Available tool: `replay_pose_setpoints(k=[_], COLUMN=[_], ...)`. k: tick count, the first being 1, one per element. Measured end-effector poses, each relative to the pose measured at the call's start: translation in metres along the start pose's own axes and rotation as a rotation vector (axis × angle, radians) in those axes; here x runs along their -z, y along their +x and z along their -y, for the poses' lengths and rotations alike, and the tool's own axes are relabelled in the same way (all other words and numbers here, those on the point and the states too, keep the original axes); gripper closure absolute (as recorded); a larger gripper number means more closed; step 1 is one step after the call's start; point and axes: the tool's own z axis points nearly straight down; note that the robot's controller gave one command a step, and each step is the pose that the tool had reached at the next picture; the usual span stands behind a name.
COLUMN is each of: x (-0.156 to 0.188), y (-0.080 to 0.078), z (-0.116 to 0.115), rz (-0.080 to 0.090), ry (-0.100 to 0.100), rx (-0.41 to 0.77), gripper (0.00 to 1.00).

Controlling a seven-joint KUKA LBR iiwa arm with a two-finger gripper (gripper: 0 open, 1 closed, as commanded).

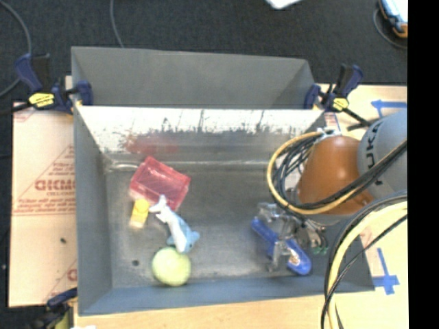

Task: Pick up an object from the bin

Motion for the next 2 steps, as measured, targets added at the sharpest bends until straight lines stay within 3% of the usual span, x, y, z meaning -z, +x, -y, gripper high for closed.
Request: replay_pose_setpoints(k=[1,2], x=[0.02,0.005], y=[0.02,-0.01], z=[0.025,0.025], rz=[0.0,0.006], ry=[0.0,0.0], rx=[0.426,-0.096], gripper=[0.0,0.0])
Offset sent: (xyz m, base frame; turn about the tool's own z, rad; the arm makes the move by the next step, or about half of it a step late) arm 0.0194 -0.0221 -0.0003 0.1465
